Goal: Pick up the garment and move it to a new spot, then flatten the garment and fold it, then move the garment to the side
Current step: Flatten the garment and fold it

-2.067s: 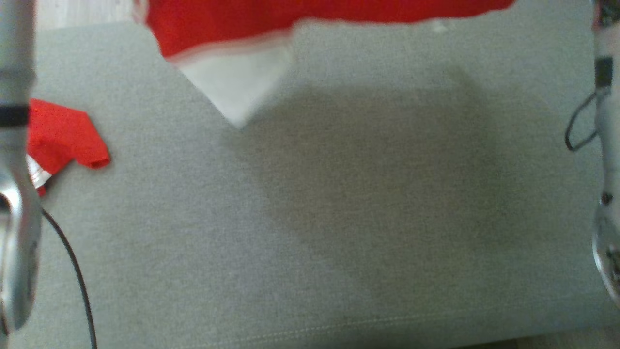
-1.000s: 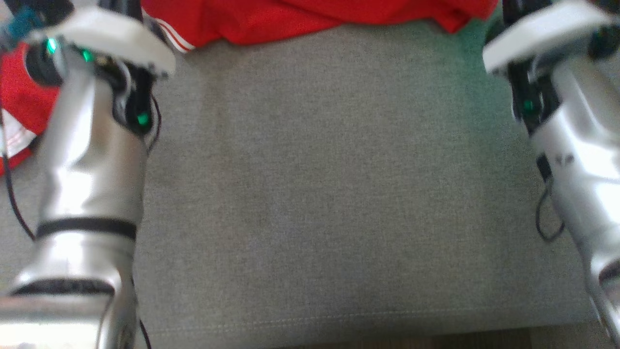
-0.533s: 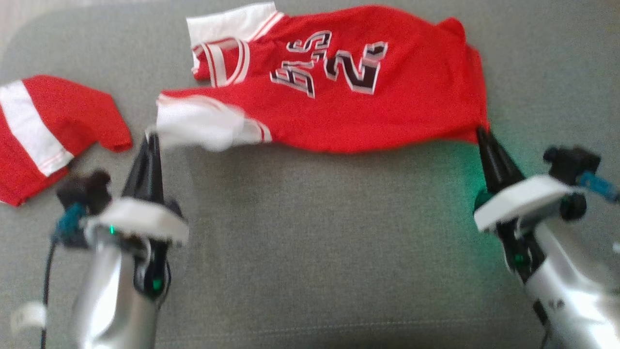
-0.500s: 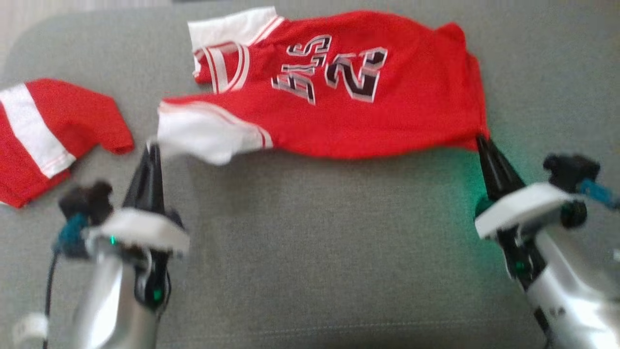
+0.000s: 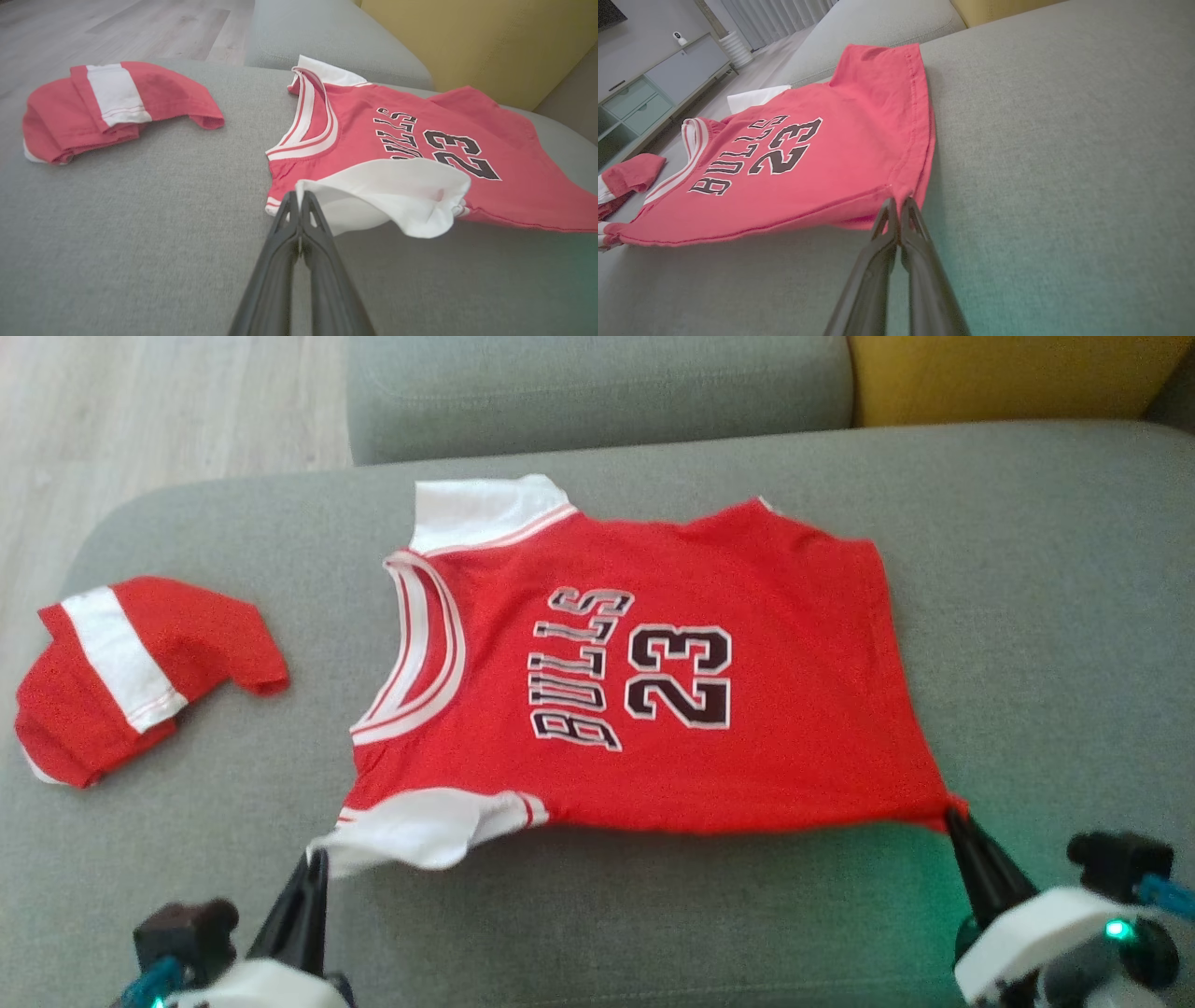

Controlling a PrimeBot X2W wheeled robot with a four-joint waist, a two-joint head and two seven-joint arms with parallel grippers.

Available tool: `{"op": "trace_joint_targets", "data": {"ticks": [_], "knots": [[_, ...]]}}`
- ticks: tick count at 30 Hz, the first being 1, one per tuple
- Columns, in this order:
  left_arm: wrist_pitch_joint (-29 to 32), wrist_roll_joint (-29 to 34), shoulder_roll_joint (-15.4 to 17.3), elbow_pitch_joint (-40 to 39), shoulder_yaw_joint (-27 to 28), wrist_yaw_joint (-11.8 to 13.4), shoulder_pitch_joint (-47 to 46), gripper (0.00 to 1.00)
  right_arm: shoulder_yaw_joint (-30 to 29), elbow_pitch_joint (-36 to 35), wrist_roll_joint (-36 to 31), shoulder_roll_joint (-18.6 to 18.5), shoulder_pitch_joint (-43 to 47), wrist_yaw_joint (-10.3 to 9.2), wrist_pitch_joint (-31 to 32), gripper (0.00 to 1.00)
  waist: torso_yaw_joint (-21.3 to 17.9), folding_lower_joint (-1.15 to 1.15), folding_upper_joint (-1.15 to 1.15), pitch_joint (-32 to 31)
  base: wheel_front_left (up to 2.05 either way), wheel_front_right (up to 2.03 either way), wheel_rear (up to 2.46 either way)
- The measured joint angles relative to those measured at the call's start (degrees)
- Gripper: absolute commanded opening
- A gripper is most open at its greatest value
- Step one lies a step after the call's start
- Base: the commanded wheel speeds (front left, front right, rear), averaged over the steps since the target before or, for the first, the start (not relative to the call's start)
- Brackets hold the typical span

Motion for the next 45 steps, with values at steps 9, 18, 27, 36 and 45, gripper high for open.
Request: {"op": "trace_joint_targets", "data": {"ticks": [9,18,27,36,45], "knots": [[7.9,-0.3,0.7,-10.4,-0.6,1.8,7.6,0.0,-7.1,-10.8,-5.1,4.6,9.5,0.0,8.0,0.0,0.8,0.0,0.0,-2.3,0.0,0.0,0.0],[8.5,-1.9,2.3,-6.2,-1.1,-0.3,-1.0,0.0,-8.9,-12.1,-6.9,5.8,7.4,0.0,13.7,0.0,0.1,0.0,0.0,0.4,0.0,0.0,0.0],[7.3,-4.0,2.9,5.8,-1.5,-3.8,-16.4,0.0,-8.2,-5.7,-7.1,5.7,-3.9,0.0,13.3,0.0,-0.7,0.0,0.0,5.5,0.0,0.0,0.0],[1.9,-4.2,3.8,16.7,-3.6,-6.0,-29.8,0.0,-6.7,0.9,-7.0,4.9,-11.6,0.0,9.7,0.0,-0.9,0.0,0.0,10.4,0.0,0.0,0.0],[-7.7,-4.2,3.6,26.3,-3.7,-6.2,-35.2,1.0,-3.0,1.6,-5.5,4.9,-14.4,0.0,0.2,1.0,-1.3,0.0,0.0,12.4,0.0,0.0,0.0]]}}
